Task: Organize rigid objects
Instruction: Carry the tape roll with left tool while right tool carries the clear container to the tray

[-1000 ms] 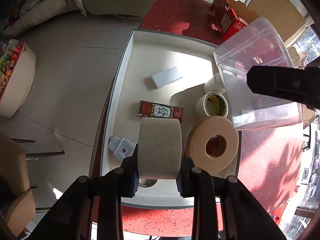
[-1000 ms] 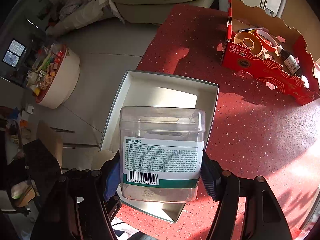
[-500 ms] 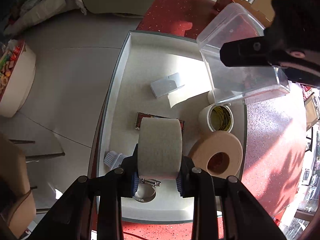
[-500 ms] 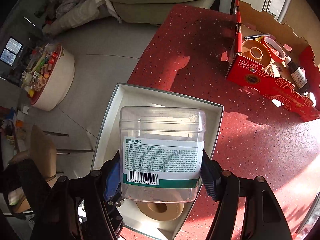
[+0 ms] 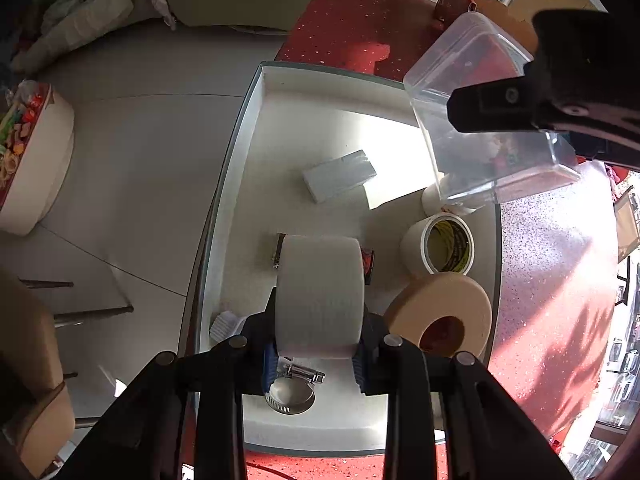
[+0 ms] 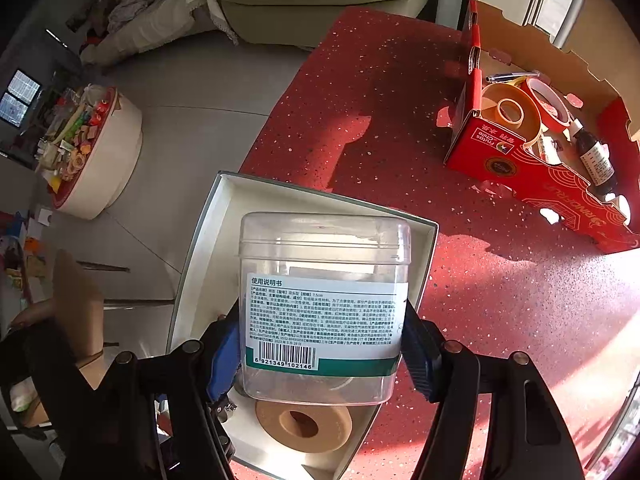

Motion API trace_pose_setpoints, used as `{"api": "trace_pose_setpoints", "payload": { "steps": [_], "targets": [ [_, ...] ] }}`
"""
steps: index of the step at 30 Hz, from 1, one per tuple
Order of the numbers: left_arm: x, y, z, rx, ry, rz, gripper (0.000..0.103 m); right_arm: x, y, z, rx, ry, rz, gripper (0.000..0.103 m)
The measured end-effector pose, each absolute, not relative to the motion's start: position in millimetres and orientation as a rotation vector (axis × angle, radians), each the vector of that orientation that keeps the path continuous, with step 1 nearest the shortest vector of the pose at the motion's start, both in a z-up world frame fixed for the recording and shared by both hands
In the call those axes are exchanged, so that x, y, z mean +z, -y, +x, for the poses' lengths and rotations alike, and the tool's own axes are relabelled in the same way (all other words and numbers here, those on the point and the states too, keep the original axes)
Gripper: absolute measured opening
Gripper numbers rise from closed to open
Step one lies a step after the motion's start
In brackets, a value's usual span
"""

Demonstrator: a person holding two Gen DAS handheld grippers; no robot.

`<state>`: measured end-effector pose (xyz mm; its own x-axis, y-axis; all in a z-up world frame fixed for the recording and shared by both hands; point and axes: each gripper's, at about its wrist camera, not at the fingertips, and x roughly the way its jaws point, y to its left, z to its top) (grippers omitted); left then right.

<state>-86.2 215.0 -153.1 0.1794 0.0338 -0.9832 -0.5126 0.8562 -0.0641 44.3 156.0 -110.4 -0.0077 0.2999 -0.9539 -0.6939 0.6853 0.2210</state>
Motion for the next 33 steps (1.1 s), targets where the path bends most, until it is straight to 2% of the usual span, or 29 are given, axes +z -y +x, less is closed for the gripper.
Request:
{"api": "trace_pose_setpoints", "payload": {
  "steps": [33],
  "targets": [
    [-160.4, -220.5, -87.8, 0.433, -1.369, -0.430, 0.032, -120.9, -191.3, 36.6, 0.861, -1.274, -0.529, 0.070]
  ]
}}
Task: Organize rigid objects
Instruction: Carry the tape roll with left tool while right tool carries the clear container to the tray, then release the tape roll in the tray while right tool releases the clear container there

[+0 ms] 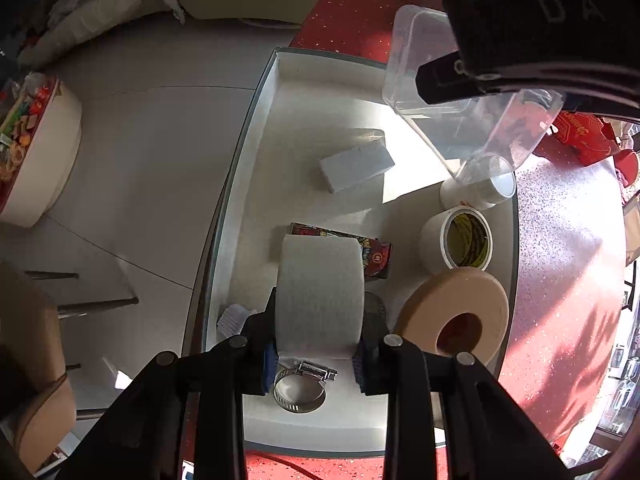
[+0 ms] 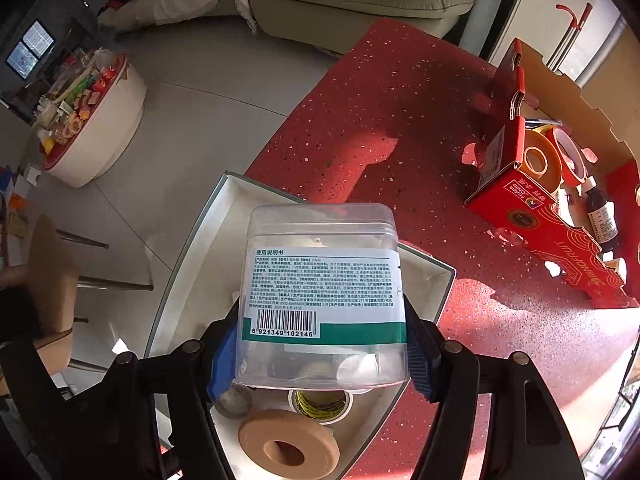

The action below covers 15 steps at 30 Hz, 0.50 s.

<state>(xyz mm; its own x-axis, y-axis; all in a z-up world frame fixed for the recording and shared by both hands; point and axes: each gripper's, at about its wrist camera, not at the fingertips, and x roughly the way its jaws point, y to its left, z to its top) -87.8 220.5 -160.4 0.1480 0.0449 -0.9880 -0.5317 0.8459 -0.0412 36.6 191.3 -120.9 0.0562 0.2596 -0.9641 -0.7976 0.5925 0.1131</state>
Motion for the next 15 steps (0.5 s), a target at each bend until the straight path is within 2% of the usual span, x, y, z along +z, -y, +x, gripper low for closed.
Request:
{"api": "trace_pose_setpoints", "payload": {
  "steps": [15],
  "targets": [
    [-169.6, -214.9, -85.9, 0.423, -1.395, -0.423, 0.032, -138.8, -195.4, 26.4, 0.870, -1.251, -0.655, 0.070]
  ]
}}
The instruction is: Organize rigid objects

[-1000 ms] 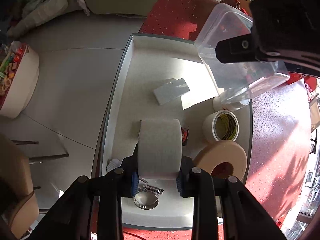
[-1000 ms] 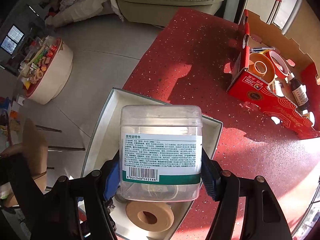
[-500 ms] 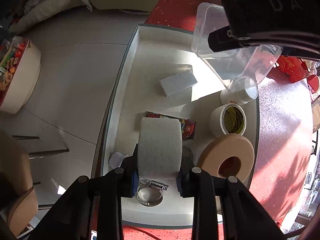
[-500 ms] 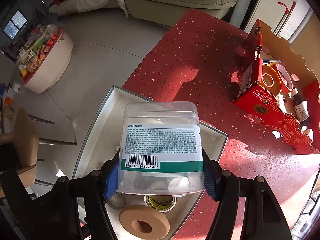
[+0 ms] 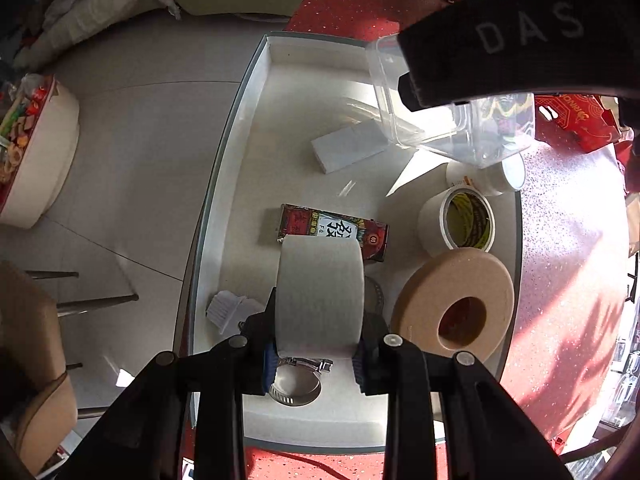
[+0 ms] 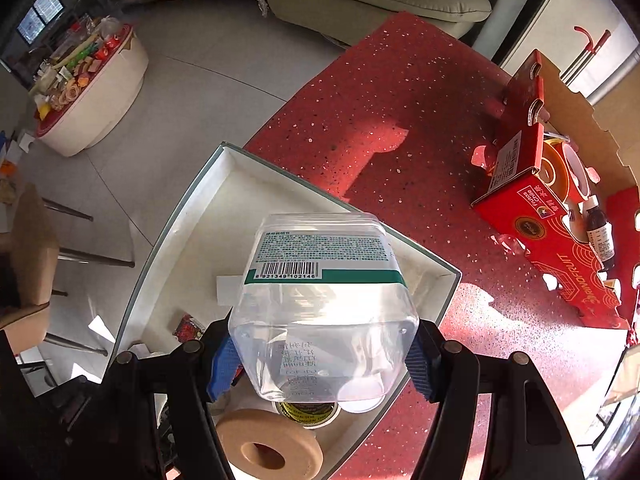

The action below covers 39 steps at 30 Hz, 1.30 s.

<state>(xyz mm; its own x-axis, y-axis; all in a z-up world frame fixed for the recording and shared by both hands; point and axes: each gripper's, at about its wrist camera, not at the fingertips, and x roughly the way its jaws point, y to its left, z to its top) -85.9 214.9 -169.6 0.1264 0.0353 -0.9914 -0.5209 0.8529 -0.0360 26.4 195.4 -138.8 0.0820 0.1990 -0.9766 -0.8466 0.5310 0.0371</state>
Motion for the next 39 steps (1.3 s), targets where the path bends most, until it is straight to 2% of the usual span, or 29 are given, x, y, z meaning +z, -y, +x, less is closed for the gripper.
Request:
{"api": "trace_pose_setpoints", "payload": {
  "steps": [5, 7, 8, 9, 11, 12, 15, 16, 17, 18, 19, 26, 33, 39],
  "targets": [
    [-175.5, -212.3, -86.2, 0.417, -1.405, -0.412, 0.032, -152.0, -187.6, 21.6, 0.863, -1.276, -0.688, 0.070],
    [-177.7, -212.3, -86.0, 0.415, -1.406, -0.413, 0.036, -152.0, -185.0, 21.8, 0.866, -1.277, -0.680, 0.070],
    [-179.2, -211.6, -86.0, 0.397, -1.407, -0.420, 0.040, -152.1, -184.7, 22.3, 0.869, -1.281, -0.679, 0.070],
    [-180.2, -210.0, -85.5, 0.372, -1.406, -0.433, 0.051, -152.0, -184.3, 22.9, 0.876, -1.286, -0.680, 0.071],
    [-180.1, -204.4, -85.4, 0.344, -1.400, -0.441, 0.065, -151.2, -181.9, 24.6, 0.866, -1.285, -0.689, 0.085],
    [-178.7, -201.5, -85.3, 0.347, -1.395, -0.424, 0.068, -149.5, -178.8, 25.8, 0.851, -1.272, -0.686, 0.094],
    [-173.1, -190.6, -87.8, 0.367, -1.373, -0.355, 0.070, -139.5, -163.5, 31.5, 0.859, -1.287, -0.612, 0.095],
    [-170.9, -188.9, -88.9, 0.372, -1.365, -0.343, 0.071, -137.2, -159.4, 32.2, 0.866, -1.302, -0.592, 0.100],
    [-168.2, -187.4, -90.9, 0.393, -1.363, -0.324, 0.077, -133.8, -154.8, 32.9, 0.863, -1.299, -0.577, 0.102],
    [-166.7, -187.4, -92.3, 0.439, -1.375, -0.288, 0.100, -129.6, -149.5, 33.5, 0.865, -1.288, -0.558, 0.102],
    [-162.6, -186.0, -94.0, 0.478, -1.376, -0.269, 0.103, -125.4, -144.0, 33.8, 0.866, -1.281, -0.536, 0.102],
    [-144.3, -208.5, -119.3, 0.416, -1.315, -0.422, 0.103, -103.8, -100.5, 36.1, 0.817, -1.305, -0.402, 0.102],
    [-119.8, -193.6, -125.1, 0.449, -1.325, -0.314, 0.103, -83.8, -64.6, 2.2, 0.816, -1.325, -0.396, 0.102],
    [-104.8, -177.6, -138.8, 0.388, -1.342, -0.383, 0.103, -82.2, -36.9, -28.4, 0.775, -1.403, -0.382, 0.102]
  ]
}}
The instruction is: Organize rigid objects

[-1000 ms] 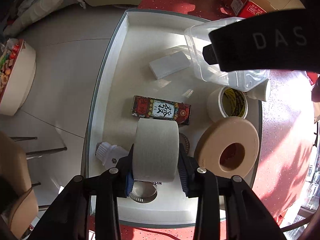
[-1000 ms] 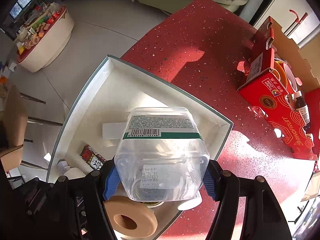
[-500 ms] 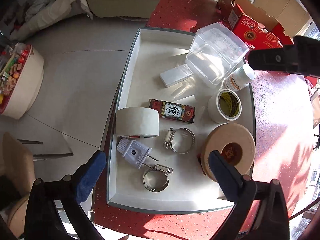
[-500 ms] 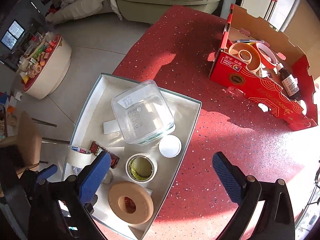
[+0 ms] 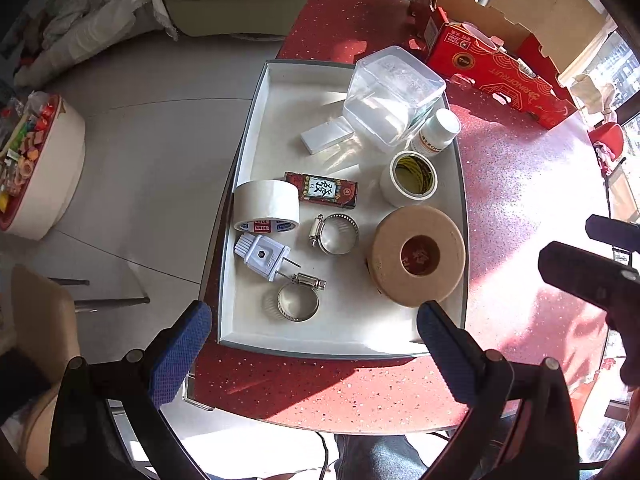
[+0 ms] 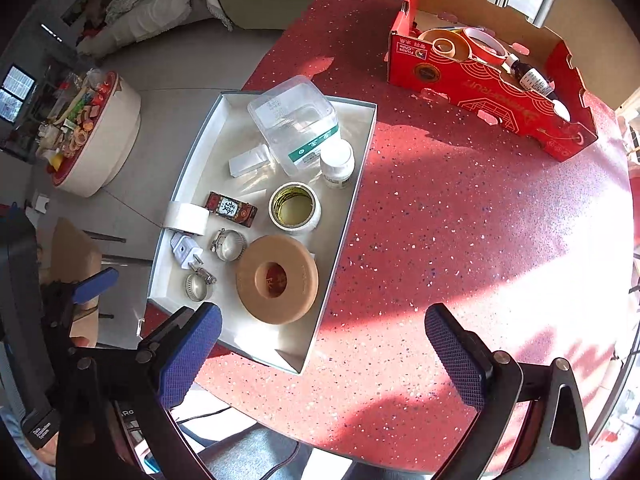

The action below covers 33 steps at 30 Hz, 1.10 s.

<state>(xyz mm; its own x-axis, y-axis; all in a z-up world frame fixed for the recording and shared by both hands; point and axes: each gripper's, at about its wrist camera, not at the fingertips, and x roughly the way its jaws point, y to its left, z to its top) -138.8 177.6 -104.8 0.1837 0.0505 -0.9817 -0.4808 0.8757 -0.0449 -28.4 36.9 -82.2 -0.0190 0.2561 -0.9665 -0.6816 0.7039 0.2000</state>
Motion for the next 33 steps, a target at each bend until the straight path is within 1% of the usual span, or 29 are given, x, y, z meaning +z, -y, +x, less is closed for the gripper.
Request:
{"api": "trace_pose_setpoints", "payload": {
  "steps": [3, 6, 11, 33],
  "targets": [
    [-99.4, -172.5, -144.6, 0.382, -1.334, -0.409, 0.103, -79.5, -28.8, -36.9, 0.764, -1.402, -0.383, 0.102],
    [-90.7, -168.6, -146.6, 0.421, -1.314, -0.354, 0.103, -74.4, -26.9, -40.1, 0.759, -1.378, -0.399, 0.102],
    [-79.9, -173.1, -150.1, 0.437, -1.281, -0.345, 0.103, -68.9, -25.8, -43.8, 0.759, -1.356, -0.400, 0.102],
    [-78.0, -175.2, -158.4, 0.441, -1.275, -0.353, 0.103, -61.3, -36.8, -63.1, 0.789, -1.320, -0.450, 0.102]
  ]
}}
